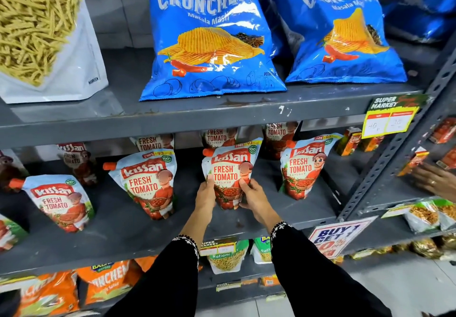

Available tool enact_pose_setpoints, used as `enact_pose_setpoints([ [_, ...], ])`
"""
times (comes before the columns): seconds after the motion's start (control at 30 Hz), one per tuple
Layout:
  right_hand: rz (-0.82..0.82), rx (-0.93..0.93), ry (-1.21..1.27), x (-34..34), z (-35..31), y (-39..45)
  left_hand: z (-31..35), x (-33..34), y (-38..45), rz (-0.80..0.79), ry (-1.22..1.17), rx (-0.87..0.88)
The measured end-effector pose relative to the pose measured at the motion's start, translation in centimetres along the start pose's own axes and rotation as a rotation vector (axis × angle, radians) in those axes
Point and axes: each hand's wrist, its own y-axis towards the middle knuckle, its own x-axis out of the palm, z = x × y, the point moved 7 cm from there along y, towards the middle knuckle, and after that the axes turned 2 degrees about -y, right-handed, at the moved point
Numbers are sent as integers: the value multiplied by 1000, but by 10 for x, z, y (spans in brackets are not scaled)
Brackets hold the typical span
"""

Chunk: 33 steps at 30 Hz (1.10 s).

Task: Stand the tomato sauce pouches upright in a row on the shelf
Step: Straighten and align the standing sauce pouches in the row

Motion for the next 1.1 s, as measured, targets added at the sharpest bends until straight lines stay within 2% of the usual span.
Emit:
enact_pose_setpoints([
  [0.13,13,19,20,0,0,-1,0,-2,0,6,19,-11],
  [0.27,103,9,59,-2,5,-4,-5,-10,-5,3,32,-31],
  [0.43,334,-8,20,-2,17,-12,-15,-40,-14,8,79,-71],
  [0.63,548,44,-66,39,36,-39,-19,-101,-25,-15,89,-69],
  [0.73,489,37,-108,80,41,-55,-21,-142,-23,-39,155,-48],
  [0.9,288,31,-88,147,44,-58,5,-204,-26,7,196,-35],
  [1.1,159,18,-16,185,30,-46,27,-217,-14,-21,95,-42],
])
